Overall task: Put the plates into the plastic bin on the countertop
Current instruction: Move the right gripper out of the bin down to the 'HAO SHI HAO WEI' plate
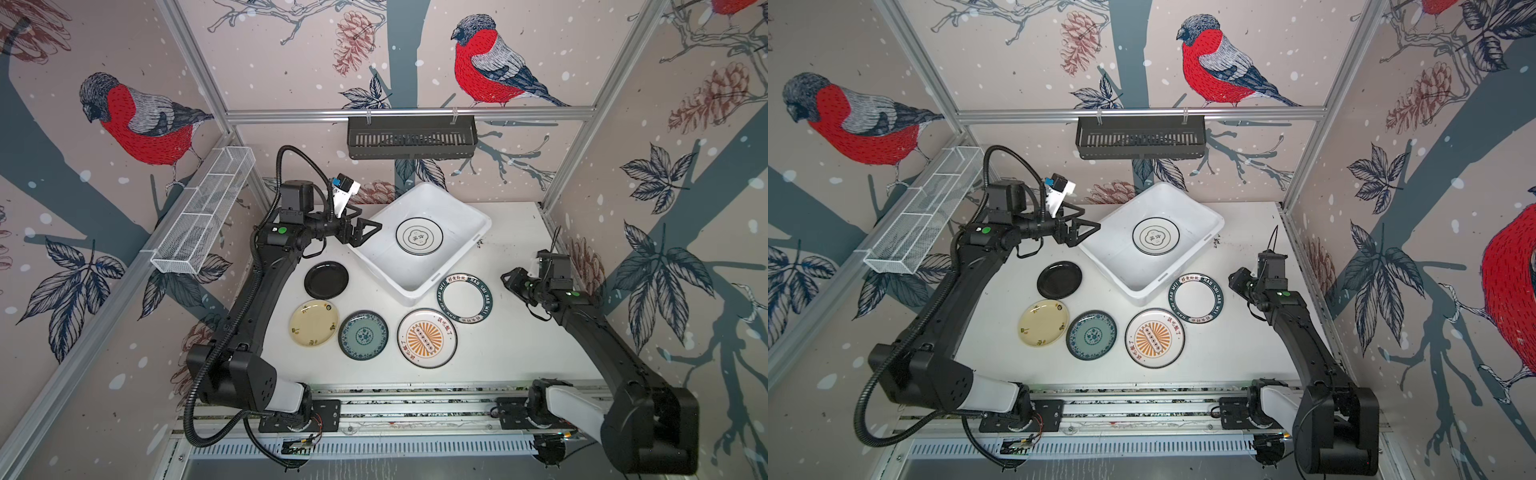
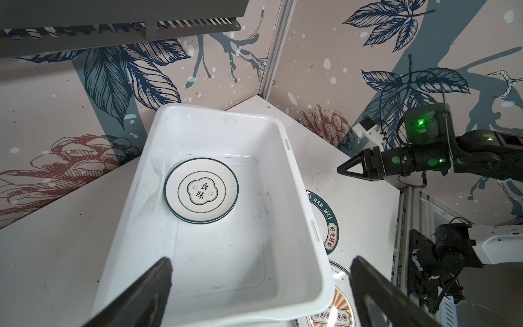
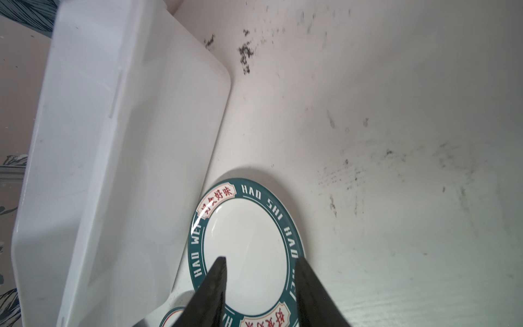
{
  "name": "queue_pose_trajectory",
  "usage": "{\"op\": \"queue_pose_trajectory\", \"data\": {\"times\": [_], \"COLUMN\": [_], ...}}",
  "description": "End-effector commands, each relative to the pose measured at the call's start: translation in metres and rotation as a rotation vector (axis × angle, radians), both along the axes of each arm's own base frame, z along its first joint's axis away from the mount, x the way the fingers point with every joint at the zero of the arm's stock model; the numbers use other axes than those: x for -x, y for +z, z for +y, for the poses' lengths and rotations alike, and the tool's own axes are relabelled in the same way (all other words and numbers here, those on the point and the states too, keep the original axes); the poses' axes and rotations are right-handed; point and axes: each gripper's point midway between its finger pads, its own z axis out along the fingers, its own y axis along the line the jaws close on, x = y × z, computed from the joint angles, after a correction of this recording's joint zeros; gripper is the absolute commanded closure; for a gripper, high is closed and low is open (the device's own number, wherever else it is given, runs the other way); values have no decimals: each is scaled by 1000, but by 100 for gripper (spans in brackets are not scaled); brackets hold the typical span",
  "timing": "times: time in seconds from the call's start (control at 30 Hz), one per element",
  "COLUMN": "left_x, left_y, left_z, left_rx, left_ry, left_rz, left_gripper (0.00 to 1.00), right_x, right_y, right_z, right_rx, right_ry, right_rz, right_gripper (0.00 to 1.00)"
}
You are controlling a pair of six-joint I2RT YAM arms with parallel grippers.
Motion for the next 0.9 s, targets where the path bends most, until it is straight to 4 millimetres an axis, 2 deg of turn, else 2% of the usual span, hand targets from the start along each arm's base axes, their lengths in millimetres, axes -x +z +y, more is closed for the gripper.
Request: {"op": "queue_pose_trajectory", "data": {"times": [0.0, 0.17, 0.37, 0.87], "left_x": [4, 5, 6, 7], "left_y": [-4, -8, -11, -10], "left_z": [-2, -2, -4, -4], "left_rx": [0, -4, 5, 10], "left_ry": [-19, -27, -37, -42], "left_rz": [11, 21, 37, 38], "left_gripper": [3, 3, 3, 3], "right_x": [-3, 9, 17, 22], "right_y": [-4, -37, -63, -94], "right_z": [7, 3, 10, 16], "right_rx": [-111, -166, -218, -252], "right_ry": [45, 54, 94, 126], "right_rz": [-18, 51, 98, 139], "right_gripper": [60, 60, 61, 63]}}
